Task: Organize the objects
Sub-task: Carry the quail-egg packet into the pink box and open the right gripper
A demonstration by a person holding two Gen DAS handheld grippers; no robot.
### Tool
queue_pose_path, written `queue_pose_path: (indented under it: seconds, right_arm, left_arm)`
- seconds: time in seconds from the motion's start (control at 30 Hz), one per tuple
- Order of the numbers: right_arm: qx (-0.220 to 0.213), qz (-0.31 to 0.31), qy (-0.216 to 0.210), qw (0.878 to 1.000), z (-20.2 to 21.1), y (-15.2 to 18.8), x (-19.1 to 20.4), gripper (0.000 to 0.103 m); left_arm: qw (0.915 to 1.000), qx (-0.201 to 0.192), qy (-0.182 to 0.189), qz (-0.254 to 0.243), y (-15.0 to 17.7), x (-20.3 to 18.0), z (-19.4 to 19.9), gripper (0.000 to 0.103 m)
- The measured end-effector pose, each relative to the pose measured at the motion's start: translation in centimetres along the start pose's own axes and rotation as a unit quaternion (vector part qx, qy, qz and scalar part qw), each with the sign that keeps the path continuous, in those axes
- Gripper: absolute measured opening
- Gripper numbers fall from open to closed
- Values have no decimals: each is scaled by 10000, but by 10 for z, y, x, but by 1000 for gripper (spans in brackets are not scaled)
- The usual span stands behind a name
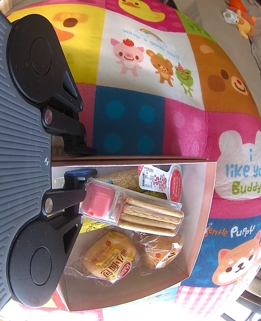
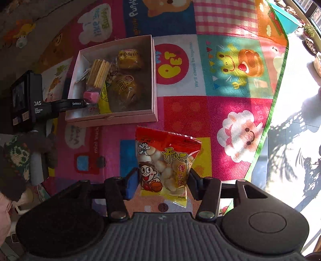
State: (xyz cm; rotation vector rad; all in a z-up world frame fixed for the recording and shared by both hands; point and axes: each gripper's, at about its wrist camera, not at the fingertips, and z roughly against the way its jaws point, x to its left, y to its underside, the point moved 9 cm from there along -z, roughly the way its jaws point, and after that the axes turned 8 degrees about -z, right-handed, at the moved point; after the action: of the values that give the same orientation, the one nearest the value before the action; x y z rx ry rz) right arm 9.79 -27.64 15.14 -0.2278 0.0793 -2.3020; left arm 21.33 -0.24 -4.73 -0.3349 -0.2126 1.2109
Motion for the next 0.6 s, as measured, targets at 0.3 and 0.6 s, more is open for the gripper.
queue_pose_path:
  seconds: [0.3, 0.6]
  right_arm:
    - [-399, 857, -274, 9951, 96, -8, 78, 51]
    - [-812, 1021, -254, 9911, 81, -57, 111, 51]
  left_arm:
    - [9996, 159, 191, 126, -1, 7, -1, 17]
    - [9997, 86, 204, 37, -2, 8, -1, 17]
